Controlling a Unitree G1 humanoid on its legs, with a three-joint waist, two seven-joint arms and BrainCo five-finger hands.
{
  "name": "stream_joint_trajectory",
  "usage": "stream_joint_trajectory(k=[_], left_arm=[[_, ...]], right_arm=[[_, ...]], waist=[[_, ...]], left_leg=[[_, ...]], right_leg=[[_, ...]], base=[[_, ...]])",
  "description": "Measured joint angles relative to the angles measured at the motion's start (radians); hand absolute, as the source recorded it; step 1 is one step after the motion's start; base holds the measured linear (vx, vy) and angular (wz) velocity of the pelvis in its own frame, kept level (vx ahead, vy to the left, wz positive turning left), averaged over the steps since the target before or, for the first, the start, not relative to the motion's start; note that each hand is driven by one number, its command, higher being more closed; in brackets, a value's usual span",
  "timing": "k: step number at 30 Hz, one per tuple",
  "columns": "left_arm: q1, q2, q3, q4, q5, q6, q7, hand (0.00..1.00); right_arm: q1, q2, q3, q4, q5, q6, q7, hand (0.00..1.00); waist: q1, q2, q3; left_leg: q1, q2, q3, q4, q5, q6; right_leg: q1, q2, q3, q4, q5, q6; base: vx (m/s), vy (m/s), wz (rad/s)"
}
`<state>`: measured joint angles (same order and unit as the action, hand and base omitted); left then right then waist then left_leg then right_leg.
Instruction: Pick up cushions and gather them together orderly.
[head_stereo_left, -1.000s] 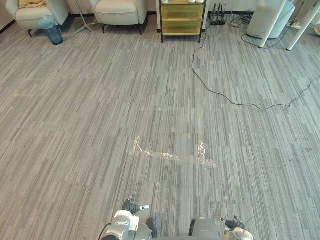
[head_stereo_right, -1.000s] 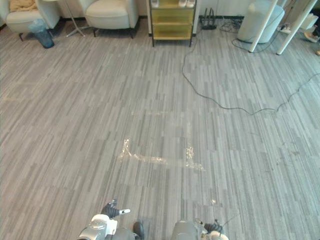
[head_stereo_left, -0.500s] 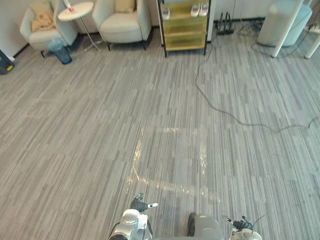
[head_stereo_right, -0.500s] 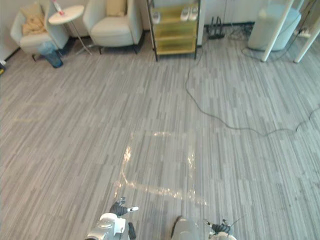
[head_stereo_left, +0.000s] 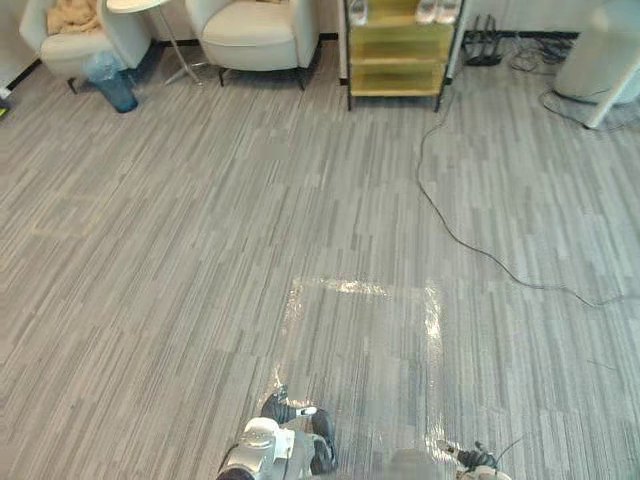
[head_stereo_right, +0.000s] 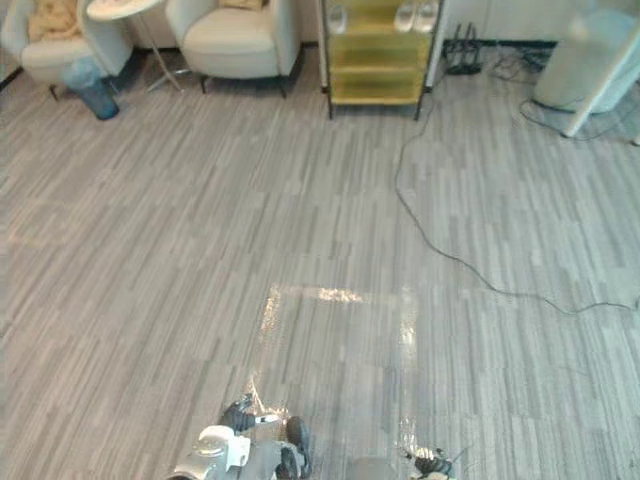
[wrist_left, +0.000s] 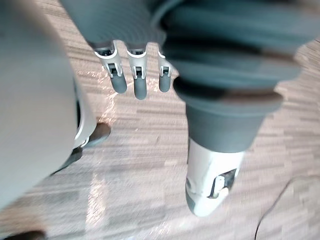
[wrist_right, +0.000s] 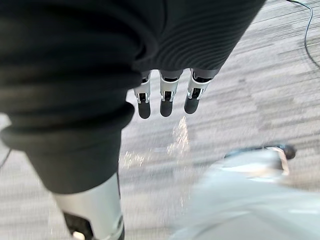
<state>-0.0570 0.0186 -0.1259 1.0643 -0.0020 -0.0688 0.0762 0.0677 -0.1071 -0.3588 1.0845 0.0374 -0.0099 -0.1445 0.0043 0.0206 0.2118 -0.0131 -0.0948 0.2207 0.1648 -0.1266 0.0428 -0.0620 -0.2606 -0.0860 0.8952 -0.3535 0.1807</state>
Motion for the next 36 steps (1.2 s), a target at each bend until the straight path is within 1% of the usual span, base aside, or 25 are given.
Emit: stream_joint_trajectory(k=[1, 2, 4, 6, 7, 8, 9, 10, 12, 13, 14, 15, 16, 17, 18, 19, 20, 22, 23, 24, 25, 26, 29, 32, 36], left_arm=[[0.003, 0.009, -0.012, 0.003, 0.000, 0.002, 0.003, 0.00], [0.001, 0.013, -0.012, 0.007, 0.000, 0.005, 0.007, 0.00], [0.001, 0.016, -0.012, 0.006, 0.000, 0.008, 0.008, 0.00], [0.003, 0.015, -0.013, 0.006, 0.000, 0.008, 0.008, 0.00], [0.012, 0.023, -0.012, 0.004, 0.000, 0.008, 0.008, 0.00], [0.010, 0.025, -0.014, 0.013, 0.001, 0.009, 0.008, 0.00], [0.011, 0.016, -0.015, 0.012, 0.001, 0.009, 0.008, 0.00], [0.008, 0.007, -0.018, 0.007, 0.001, 0.008, 0.006, 0.00], [0.002, 0.003, -0.026, 0.009, 0.003, 0.008, 0.003, 0.00], [-0.005, -0.003, -0.028, 0.012, 0.010, 0.008, -0.002, 0.00], [-0.006, -0.005, -0.027, 0.012, 0.011, 0.008, -0.002, 0.00], [-0.006, -0.008, -0.028, 0.012, 0.017, 0.007, -0.003, 0.00], [-0.007, -0.009, -0.027, 0.008, 0.019, 0.006, -0.003, 0.00], [-0.007, -0.015, -0.017, 0.006, 0.018, 0.006, -0.002, 0.00], [-0.008, -0.015, -0.015, 0.006, 0.018, 0.006, -0.002, 0.00], [-0.010, -0.015, -0.010, 0.000, 0.018, 0.005, -0.001, 0.00], [-0.010, -0.015, -0.010, -0.003, 0.018, 0.005, -0.001, 0.00], [-0.012, -0.014, -0.006, -0.014, 0.016, 0.004, 0.001, 0.00], [-0.011, -0.014, -0.003, -0.014, 0.014, 0.004, 0.001, 0.00], [-0.009, -0.015, -0.001, -0.014, 0.012, 0.004, 0.001, 0.00], [-0.003, -0.017, -0.002, -0.012, 0.008, 0.005, 0.001, 0.00], [0.003, -0.004, -0.001, -0.007, 0.006, 0.008, 0.002, 0.00], [-0.007, 0.013, -0.005, -0.011, 0.001, 0.007, 0.003, 0.00], [0.013, 0.016, -0.019, -0.011, 0.001, 0.008, 0.002, 0.00], [0.031, 0.021, -0.019, -0.012, 0.000, 0.007, 0.003, 0.00]], right_arm=[[-0.003, -0.007, 0.001, -0.003, 0.001, -0.003, 0.002, 0.00], [-0.007, -0.013, 0.000, -0.007, 0.001, -0.009, 0.004, 0.00], [-0.009, -0.016, -0.001, -0.035, 0.002, -0.017, 0.004, 0.00], [-0.011, -0.016, 0.001, -0.049, 0.002, -0.020, 0.005, 0.00], [-0.019, -0.011, 0.003, -0.048, 0.002, -0.020, 0.005, 0.00], [-0.021, -0.013, 0.007, -0.040, 0.002, -0.018, 0.006, 0.00], [-0.028, -0.019, 0.008, -0.040, 0.002, -0.018, 0.005, 0.00], [-0.038, -0.023, 0.006, -0.046, 0.002, -0.021, 0.004, 0.00], [-0.037, -0.024, -0.001, -0.044, 0.002, -0.021, 0.006, 0.00], [-0.022, -0.025, -0.012, -0.038, 0.002, -0.020, 0.007, 0.00], [-0.018, -0.025, -0.014, -0.033, 0.003, -0.019, 0.007, 0.00], [-0.006, -0.021, -0.014, -0.017, 0.003, -0.018, 0.008, 0.00], [0.002, -0.020, -0.014, -0.004, 0.004, -0.017, 0.008, 0.00], [0.015, -0.020, -0.014, -0.004, 0.005, -0.018, 0.007, 0.00], [0.016, -0.020, -0.014, -0.004, 0.005, -0.018, 0.007, 0.00], [0.015, -0.020, -0.014, -0.008, 0.007, -0.019, 0.007, 0.00], [0.014, -0.020, -0.014, -0.009, 0.006, -0.019, 0.007, 0.00], [0.013, -0.026, -0.022, -0.009, 0.005, -0.018, 0.006, 0.00], [0.016, -0.026, -0.022, -0.008, 0.004, -0.017, 0.005, 0.00], [0.019, -0.029, -0.021, -0.007, 0.003, -0.016, 0.004, 0.00], [0.025, -0.041, -0.021, -0.008, 0.003, -0.016, 0.004, 0.00], [0.035, -0.028, -0.020, -0.005, 0.003, -0.012, 0.005, 0.00], [0.057, -0.005, -0.021, -0.006, 0.002, -0.007, 0.007, 0.00], [0.063, -0.002, -0.023, -0.006, 0.003, -0.007, 0.007, 0.00], [0.059, 0.012, -0.045, -0.007, 0.004, -0.007, 0.009, 0.00]], waist=[[-0.003, 0.020, 0.002], [-0.006, 0.038, 0.004], [-0.010, 0.058, 0.005], [-0.014, 0.059, 0.008], [-0.015, 0.036, 0.014], [-0.018, 0.041, 0.021], [-0.011, 0.055, 0.024], [-0.009, 0.058, 0.027], [-0.024, 0.044, 0.034], [-0.029, 0.044, 0.036], [-0.029, 0.043, 0.038], [-0.027, 0.038, 0.042], [-0.027, 0.040, 0.042], [-0.026, 0.045, 0.042], [-0.026, 0.045, 0.042], [-0.021, 0.043, 0.041], [-0.019, 0.043, 0.041], [-0.012, 0.043, 0.041], [-0.010, 0.044, 0.041], [-0.008, 0.052, 0.036], [-0.009, 0.071, 0.027], [-0.013, 0.057, 0.010], [-0.015, 0.017, -0.013], [-0.015, 0.015, -0.014], [-0.014, 0.026, -0.020]], left_leg=[[0.076, 0.016, -0.031, -0.047, -0.001, -0.001], [0.108, 0.035, -0.046, -0.066, -0.001, -0.001], [0.143, 0.077, -0.068, -0.068, -0.002, -0.002], [0.168, 0.105, -0.068, -0.070, -0.019, -0.031], [0.199, 0.117, -0.068, -0.072, -0.047, -0.077], [0.223, 0.133, -0.069, -0.072, -0.078, -0.122], [0.222, 0.155, -0.058, -0.071, -0.082, -0.128], [0.222, 0.162, -0.033, -0.055, -0.061, -0.150], [0.215, 0.162, -0.033, 0.015, -0.053, -0.159], [0.169, 0.185, -0.040, 0.163, -0.059, -0.174], [0.148, 0.196, -0.040, 0.224, -0.057, -0.184], [0.080, 0.233, -0.034, 0.396, -0.035, -0.231], [0.044, 0.262, -0.019, 0.505, -0.039, -0.240], [0.005, 0.296, 0.018, 0.587, -0.057, -0.213], [-0.005, 0.298, 0.023, 0.586, -0.063, -0.203], [-0.040, 0.281, 0.029, 0.503, -0.075, -0.186], [-0.043, 0.274, 0.026, 0.471, -0.075, -0.186], [-0.053, 0.203, -0.059, 0.193, -0.061, -0.173], [-0.043, 0.179, -0.099, 0.092, -0.035, -0.171], [-0.026, 0.168, -0.124, 0.003, 0.035, -0.181], [-0.024, 0.176, -0.133, -0.036, 0.123, -0.177], [-0.012, 0.157, -0.122, -0.037, 0.134, -0.144], [0.016, 0.108, -0.123, -0.099, 0.126, -0.127], [0.063, 0.072, -0.132, -0.139, 0.129, -0.116], [0.087, 0.065, -0.155, -0.161, 0.132, -0.111]], right_leg=[[-0.032, 0.008, -0.079, -0.005, -0.032, -0.060], [-0.061, 0.025, -0.120, -0.045, -0.046, -0.090], [-0.140, 0.051, -0.166, -0.190, -0.037, -0.106], [-0.188, 0.062, -0.178, -0.322, 0.028, -0.108], [-0.207, 0.065, -0.175, -0.491, 0.168, -0.121], [-0.203, 0.074, -0.182, -0.489, 0.271, -0.179], [-0.201, 0.089, -0.190, -0.477, 0.268, -0.184], [-0.210, 0.090, -0.184, -0.435, 0.223, -0.201], [-0.201, 0.069, -0.194, -0.375, 0.157, -0.212], [-0.156, 0.064, -0.217, -0.382, 0.127, -0.217], [-0.139, 0.066, -0.222, -0.393, 0.122, -0.219], [-0.082, 0.074, -0.237, -0.427, 0.111, -0.226], [-0.033, 0.085, -0.246, -0.454, 0.108, -0.226], [0.031, 0.101, -0.256, -0.506, 0.103, -0.225], [0.043, 0.103, -0.254, -0.518, 0.103, -0.224], [0.067, 0.104, -0.236, -0.550, 0.103, -0.203], [0.067, 0.104, -0.228, -0.553, 0.104, -0.202], [0.064, 0.098, -0.163, -0.550, 0.110, -0.189], [0.064, 0.097, -0.146, -0.547, 0.108, -0.178], [0.063, 0.108, -0.119, -0.543, 0.102, -0.165], [0.063, 0.129, -0.103, -0.537, 0.093, -0.151], [0.067, 0.122, -0.064, -0.528, 0.081, -0.127], [0.075, 0.078, -0.045, -0.562, 0.073, -0.097], [0.126, 0.049, -0.047, -0.602, 0.071, -0.078], [0.161, 0.048, -0.064, -0.624, 0.066, -0.071]], base=[[0.59, -0.041, 0.46], [0.46, -0.072, 0.47], [0.40, -0.147, 0.52], [0.44, -0.259, 0.40], [0.50, -0.356, 0.38], [0.42, -0.307, 0.28], [0.37, -0.288, 0.08], [0.26, -0.224, -0.08], [0.28, -0.273, 0.21], [0.22, -0.252, 0.36], [0.24, -0.267, 0.35], [0.14, -0.146, 0.24], [0.15, -0.151, 0.17], [0.10, -0.096, 0.03], [0.13, -0.090, -0.21], [0.10, -0.038, -0.25], [0.15, -0.001, -0.54], [0.25, 0.120, -0.73], [0.31, 0.197, -0.76], [0.22, 0.164, -0.67], [0.26, 0.217, -0.62], [0.20, 0.156, -0.35], [0.21, 0.157, -0.06], [0.17, 0.126, 0.13], [0.10, -0.008, 0.18]])
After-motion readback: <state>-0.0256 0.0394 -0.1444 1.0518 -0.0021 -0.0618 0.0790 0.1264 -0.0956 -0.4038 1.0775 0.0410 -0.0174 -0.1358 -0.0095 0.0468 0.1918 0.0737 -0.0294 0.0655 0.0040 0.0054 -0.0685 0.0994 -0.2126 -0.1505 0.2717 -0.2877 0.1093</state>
